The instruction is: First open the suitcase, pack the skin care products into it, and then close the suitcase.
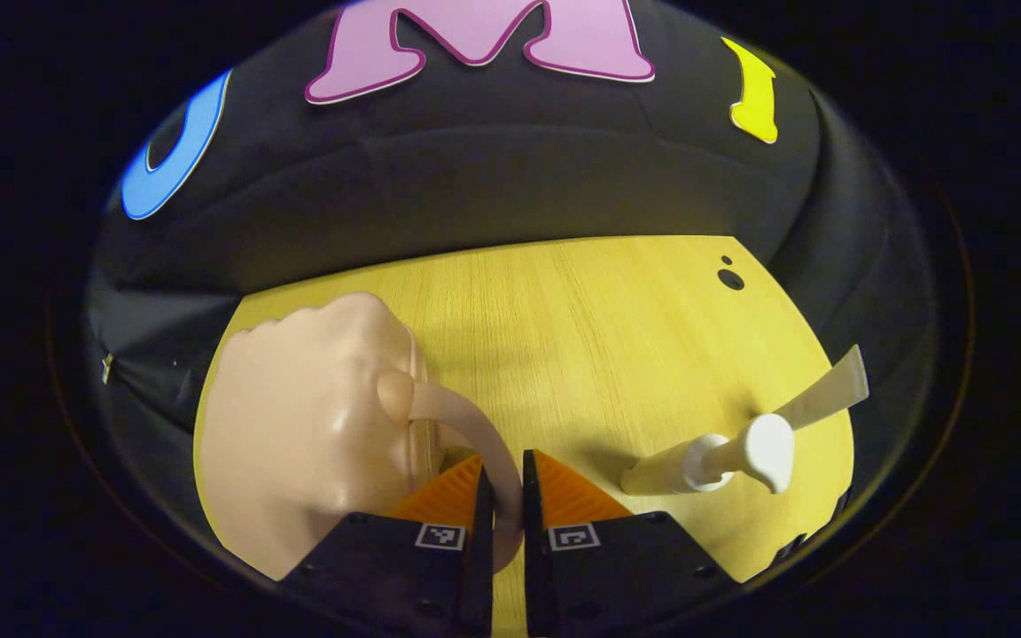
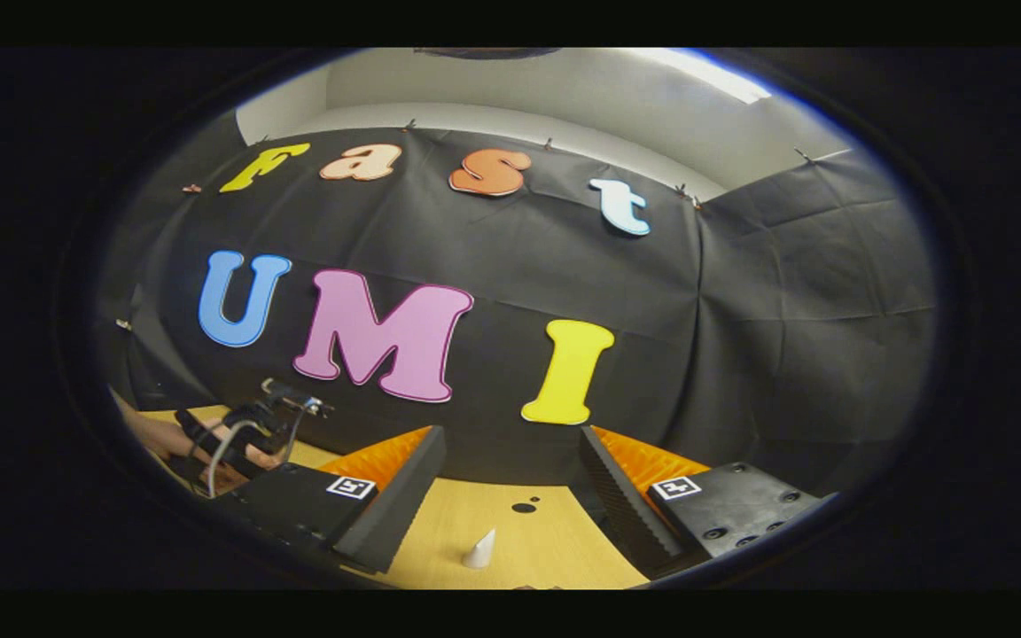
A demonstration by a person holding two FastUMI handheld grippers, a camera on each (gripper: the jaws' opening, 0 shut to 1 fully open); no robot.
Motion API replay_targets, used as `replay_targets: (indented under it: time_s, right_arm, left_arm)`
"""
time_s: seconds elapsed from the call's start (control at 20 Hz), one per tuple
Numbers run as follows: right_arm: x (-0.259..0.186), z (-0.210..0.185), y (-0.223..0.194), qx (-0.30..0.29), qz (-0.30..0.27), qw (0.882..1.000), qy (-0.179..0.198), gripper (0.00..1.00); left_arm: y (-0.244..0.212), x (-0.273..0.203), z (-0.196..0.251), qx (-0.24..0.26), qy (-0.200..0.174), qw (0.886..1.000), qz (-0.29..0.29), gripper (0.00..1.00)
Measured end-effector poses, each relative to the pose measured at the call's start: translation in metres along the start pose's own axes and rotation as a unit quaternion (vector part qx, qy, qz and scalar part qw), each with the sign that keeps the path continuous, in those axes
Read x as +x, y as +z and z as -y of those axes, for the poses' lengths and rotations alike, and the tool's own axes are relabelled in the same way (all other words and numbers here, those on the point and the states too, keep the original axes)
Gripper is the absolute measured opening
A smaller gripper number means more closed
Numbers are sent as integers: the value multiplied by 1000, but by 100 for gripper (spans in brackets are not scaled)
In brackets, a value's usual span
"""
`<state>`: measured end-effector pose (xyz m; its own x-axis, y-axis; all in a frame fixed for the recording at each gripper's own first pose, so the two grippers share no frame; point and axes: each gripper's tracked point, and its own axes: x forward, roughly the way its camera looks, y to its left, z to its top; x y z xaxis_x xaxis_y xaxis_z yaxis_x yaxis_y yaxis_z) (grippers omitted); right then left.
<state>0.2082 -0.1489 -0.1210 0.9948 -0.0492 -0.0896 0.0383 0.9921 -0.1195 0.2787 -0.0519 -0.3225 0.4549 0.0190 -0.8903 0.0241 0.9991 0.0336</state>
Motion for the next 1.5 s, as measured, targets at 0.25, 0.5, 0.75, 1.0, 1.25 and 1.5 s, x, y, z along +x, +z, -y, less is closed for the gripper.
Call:
replay_targets:
  time_s: [0.25, 0.5, 0.75, 1.0, 1.25, 1.5]
  right_arm:
    - [1, -28, 15, 10, 18, 1000, 13, 96]
    - [-3, -60, 29, 14, 34, 999, 39, 96]
    - [-10, -76, 36, 11, 36, 998, 42, 96]
    - [-13, -71, 29, 1, 8, 1000, 13, 97]
    - [-18, -57, 27, -15, -17, 999, -44, 97]
    - [-26, -55, 20, -20, -27, 996, -79, 97]
  left_arm:
    - [39, -79, -55, -21, -26, 999, -5, 20]
    - [64, -138, -148, 22, 17, 1000, -8, 19]
    - [64, -173, -293, 118, 143, 982, -15, 19]
    - [23, -168, -425, 115, 226, 967, -39, 19]
    - [-33, -108, -508, 55, 242, 968, -48, 20]
    - [-63, -50, -525, -18, 188, 982, -19, 10]
